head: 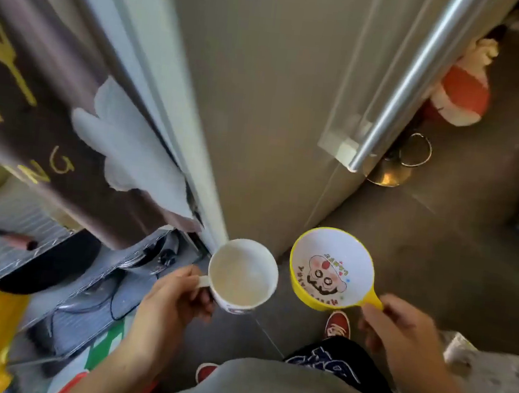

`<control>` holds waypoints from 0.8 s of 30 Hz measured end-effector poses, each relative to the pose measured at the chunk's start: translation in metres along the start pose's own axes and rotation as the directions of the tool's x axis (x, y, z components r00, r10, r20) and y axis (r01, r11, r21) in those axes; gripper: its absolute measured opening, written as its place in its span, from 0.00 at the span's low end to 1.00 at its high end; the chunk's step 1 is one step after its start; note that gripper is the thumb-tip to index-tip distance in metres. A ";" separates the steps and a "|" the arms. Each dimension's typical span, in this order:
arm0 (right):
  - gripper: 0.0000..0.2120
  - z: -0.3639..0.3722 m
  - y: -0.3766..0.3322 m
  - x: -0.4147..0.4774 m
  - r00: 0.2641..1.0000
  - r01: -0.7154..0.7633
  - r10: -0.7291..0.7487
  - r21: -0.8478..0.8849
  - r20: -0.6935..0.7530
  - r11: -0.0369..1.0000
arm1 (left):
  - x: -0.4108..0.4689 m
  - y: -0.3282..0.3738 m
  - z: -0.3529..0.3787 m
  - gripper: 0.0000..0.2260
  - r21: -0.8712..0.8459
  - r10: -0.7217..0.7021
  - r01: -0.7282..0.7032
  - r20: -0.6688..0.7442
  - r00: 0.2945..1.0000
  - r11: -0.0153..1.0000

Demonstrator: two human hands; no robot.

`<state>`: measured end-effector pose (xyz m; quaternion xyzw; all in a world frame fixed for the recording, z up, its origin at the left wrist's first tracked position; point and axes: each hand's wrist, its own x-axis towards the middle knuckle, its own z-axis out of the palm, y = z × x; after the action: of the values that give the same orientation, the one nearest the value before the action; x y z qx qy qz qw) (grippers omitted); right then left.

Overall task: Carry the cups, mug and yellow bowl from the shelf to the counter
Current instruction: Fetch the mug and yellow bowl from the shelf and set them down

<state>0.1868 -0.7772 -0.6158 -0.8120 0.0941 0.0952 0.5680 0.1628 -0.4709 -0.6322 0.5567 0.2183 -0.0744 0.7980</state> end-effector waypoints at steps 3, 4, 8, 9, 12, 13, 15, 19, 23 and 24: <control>0.13 -0.042 0.023 0.007 0.992 -0.064 0.069 0.044 -0.109 0.997 | 0.028 -0.009 0.055 0.04 0.034 -0.034 0.032 0.050 0.998 0.999; 0.12 -0.057 0.032 0.010 0.985 -0.085 0.095 0.073 -0.147 0.994 | 0.037 -0.012 0.075 0.04 0.055 -0.035 0.032 0.070 0.997 0.998; 0.12 -0.126 0.062 0.026 0.955 -0.144 0.164 0.094 -0.247 0.985 | 0.076 -0.028 0.158 0.16 0.095 -0.070 0.057 0.138 0.988 0.994; 0.12 -0.144 0.069 0.031 0.947 -0.167 0.189 0.106 -0.259 0.980 | 0.085 -0.033 0.179 0.17 0.102 -0.083 0.068 0.155 0.984 0.992; 0.12 -0.200 0.091 0.048 0.918 -0.237 0.277 0.164 -0.285 0.957 | 0.112 -0.049 0.246 0.19 0.108 -0.123 0.104 0.195 0.973 0.989; 0.12 -0.217 0.097 0.054 0.907 -0.255 0.300 0.181 -0.295 0.950 | 0.120 -0.054 0.269 0.19 0.115 -0.136 0.114 0.200 0.970 0.987; 0.12 -0.252 0.107 0.065 0.887 -0.260 0.316 0.202 -0.335 0.944 | 0.133 -0.064 0.313 0.17 0.129 -0.160 0.136 0.198 0.967 0.982; 0.11 -0.306 0.116 0.086 0.854 -0.228 0.302 0.217 -0.424 0.949 | 0.154 -0.070 0.384 0.14 0.125 -0.178 0.154 0.211 0.961 0.980; 0.11 -0.343 0.123 0.114 0.851 -0.200 0.276 0.211 -0.446 0.957 | 0.167 -0.067 0.429 0.19 0.136 -0.163 0.134 0.230 0.959 0.982; 0.11 -0.350 0.124 0.123 0.854 -0.193 0.265 0.199 -0.447 0.961 | 0.171 -0.066 0.438 0.21 0.141 -0.165 0.134 0.237 0.957 0.981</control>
<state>0.2894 -1.1538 -0.6417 -0.7495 0.3316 -0.0444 0.5712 0.4086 -0.8776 -0.6377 0.5734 0.1537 -0.2170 0.7749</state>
